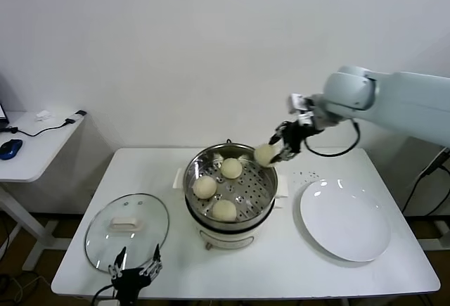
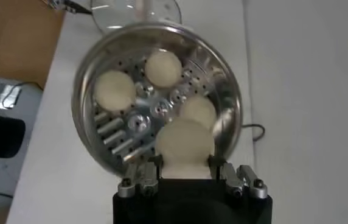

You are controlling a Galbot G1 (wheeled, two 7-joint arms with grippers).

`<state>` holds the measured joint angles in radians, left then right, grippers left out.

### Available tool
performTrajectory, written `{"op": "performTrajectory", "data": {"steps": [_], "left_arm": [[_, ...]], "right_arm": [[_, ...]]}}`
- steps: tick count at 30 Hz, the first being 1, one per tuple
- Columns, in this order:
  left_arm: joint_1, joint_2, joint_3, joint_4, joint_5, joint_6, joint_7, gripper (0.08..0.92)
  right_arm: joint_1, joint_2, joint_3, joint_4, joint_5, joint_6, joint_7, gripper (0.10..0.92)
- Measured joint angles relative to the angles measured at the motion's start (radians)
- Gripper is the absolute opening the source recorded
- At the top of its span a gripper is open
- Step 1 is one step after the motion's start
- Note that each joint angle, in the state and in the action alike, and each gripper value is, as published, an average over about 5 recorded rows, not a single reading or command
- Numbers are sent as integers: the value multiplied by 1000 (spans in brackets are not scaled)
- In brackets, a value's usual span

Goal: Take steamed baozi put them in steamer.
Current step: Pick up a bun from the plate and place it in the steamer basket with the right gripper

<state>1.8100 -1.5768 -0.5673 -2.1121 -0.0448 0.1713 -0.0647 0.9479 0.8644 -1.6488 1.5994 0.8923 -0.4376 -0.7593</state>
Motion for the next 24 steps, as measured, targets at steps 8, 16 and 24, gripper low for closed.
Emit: {"op": "performTrajectory", "data": {"steps": [8,16,24], "left_arm": [[-3,-1,-1,2,0,2,0,823],[4,-3,-3,6,2,-4,-3,823],[6,-4,-4,2,2,-5,-4,823]], "right_arm": [[-47,88,-31,0,45,-80,89,535],[-111,120,-42,-17,35,-127,149,535],[-172,151,-40,-45,12,-148,177,535]]}}
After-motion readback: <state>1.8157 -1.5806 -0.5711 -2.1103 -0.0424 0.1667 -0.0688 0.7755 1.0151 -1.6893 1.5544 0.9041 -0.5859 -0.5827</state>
